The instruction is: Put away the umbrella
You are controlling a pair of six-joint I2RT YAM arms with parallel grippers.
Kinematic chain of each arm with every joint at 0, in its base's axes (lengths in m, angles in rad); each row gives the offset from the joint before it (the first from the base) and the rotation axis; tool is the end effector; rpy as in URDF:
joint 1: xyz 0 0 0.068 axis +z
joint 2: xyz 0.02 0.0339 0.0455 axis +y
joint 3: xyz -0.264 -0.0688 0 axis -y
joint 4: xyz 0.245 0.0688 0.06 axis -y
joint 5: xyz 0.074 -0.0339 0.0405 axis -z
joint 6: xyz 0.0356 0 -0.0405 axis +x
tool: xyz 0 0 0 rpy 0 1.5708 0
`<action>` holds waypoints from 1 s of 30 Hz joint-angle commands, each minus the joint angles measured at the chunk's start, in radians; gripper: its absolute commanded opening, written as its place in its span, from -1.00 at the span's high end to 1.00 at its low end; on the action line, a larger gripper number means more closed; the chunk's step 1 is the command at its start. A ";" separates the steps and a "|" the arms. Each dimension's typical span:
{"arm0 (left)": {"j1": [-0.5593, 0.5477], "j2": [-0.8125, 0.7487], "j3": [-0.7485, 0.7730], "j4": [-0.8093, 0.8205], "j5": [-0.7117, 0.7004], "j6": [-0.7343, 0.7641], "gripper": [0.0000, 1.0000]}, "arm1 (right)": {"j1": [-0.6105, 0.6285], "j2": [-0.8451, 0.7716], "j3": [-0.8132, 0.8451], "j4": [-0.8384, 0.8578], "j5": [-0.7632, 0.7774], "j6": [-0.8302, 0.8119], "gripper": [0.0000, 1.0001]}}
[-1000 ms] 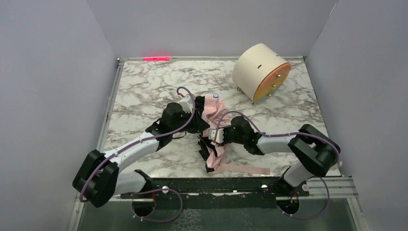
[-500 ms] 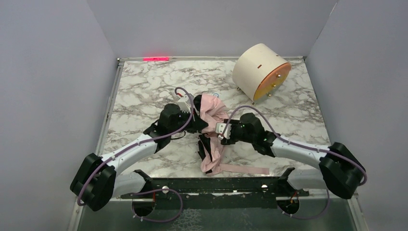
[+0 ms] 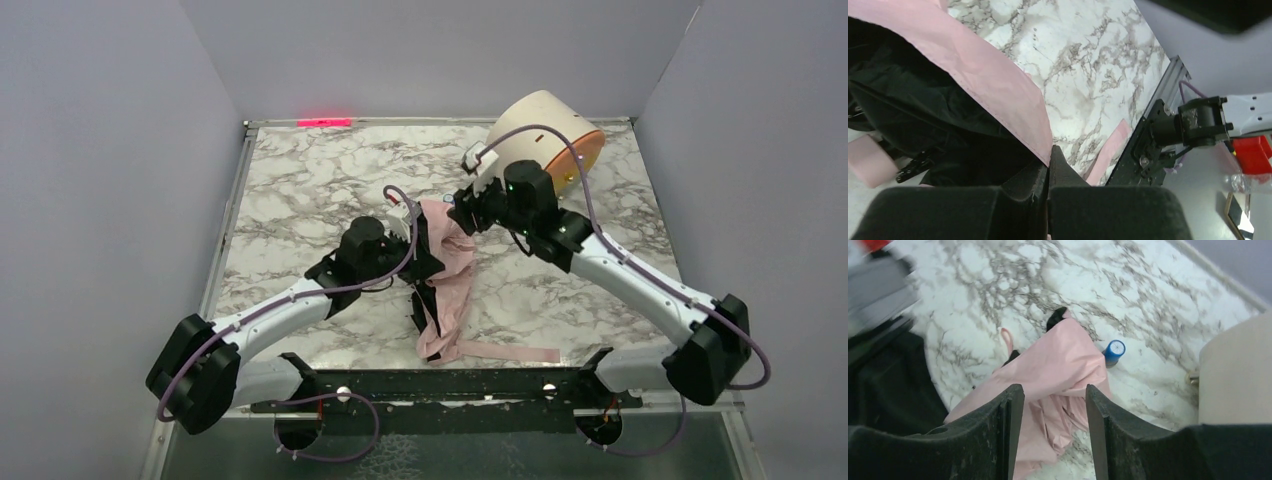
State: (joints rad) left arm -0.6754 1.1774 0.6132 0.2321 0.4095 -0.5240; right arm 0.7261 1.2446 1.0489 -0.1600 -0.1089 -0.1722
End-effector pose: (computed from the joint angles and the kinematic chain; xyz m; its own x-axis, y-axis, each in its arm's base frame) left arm 0.1931 -0.1728 0.2423 -0.6543 -0.0640 -0.7536 0.6236 0.5181 -0.5854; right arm 0.2142 0.1954 0.3367 -0.1304 -0.3436 -0.9300 -0.7699 0.6261 -0.1233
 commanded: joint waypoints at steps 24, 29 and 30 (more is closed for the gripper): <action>-0.383 -0.045 -0.220 0.044 -0.216 0.055 0.93 | -0.134 0.408 0.302 -0.243 -0.271 0.235 0.08; -0.399 -0.017 -0.253 0.071 -0.243 0.046 0.92 | -0.132 0.480 0.320 -0.312 -0.392 0.193 0.20; -0.402 -0.008 -0.257 0.073 -0.246 0.044 0.92 | -0.131 0.488 0.315 -0.313 -0.398 0.195 0.21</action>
State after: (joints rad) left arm -1.0595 1.1481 0.3767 0.2615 0.2131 -0.4690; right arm 0.5938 1.6772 1.3567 -0.4015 -0.3820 0.0597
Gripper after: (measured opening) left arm 0.039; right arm 0.410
